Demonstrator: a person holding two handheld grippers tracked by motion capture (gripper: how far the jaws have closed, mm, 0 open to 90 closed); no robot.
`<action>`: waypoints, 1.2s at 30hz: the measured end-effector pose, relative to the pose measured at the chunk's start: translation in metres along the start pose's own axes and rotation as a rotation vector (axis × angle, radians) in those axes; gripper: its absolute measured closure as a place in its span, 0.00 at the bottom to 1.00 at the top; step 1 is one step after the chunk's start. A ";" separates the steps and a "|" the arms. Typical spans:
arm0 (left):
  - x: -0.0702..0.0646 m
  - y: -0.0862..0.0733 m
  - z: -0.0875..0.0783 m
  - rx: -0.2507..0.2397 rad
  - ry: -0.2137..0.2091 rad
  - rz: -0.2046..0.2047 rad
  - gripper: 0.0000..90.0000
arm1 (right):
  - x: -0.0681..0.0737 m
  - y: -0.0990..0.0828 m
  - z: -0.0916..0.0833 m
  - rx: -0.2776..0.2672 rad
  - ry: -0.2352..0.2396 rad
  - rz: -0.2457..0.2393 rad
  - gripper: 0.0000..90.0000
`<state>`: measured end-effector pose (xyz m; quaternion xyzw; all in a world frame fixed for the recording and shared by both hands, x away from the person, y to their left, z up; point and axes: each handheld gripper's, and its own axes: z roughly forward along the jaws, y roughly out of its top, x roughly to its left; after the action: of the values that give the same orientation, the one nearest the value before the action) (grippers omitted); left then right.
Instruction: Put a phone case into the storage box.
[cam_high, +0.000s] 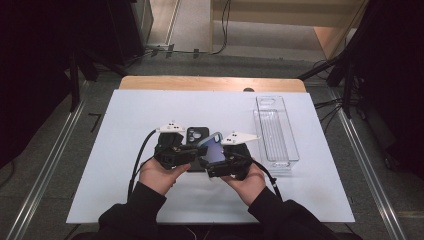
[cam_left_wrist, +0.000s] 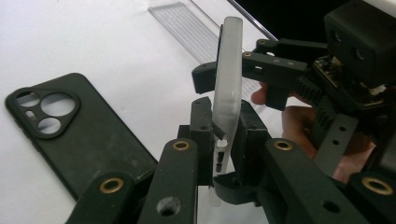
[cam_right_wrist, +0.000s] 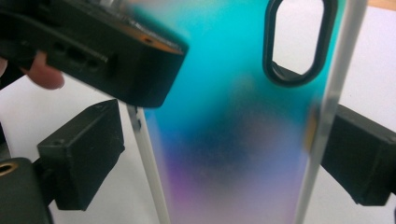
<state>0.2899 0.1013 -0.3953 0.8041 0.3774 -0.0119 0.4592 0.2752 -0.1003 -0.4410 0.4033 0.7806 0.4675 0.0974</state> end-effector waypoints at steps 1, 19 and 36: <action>-0.001 0.000 0.000 -0.006 0.001 0.003 0.90 | -0.001 0.000 0.000 0.001 0.003 0.004 0.09; 0.006 0.003 -0.011 -0.042 -0.014 -0.010 0.67 | -0.008 0.002 -0.002 0.022 0.002 -0.005 0.18; 0.024 -0.011 -0.014 0.029 -0.028 0.131 0.36 | -0.039 0.007 -0.020 0.001 -0.003 0.043 0.17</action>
<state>0.2956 0.1290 -0.4040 0.8334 0.3172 0.0015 0.4525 0.2943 -0.1399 -0.4336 0.4206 0.7720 0.4683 0.0884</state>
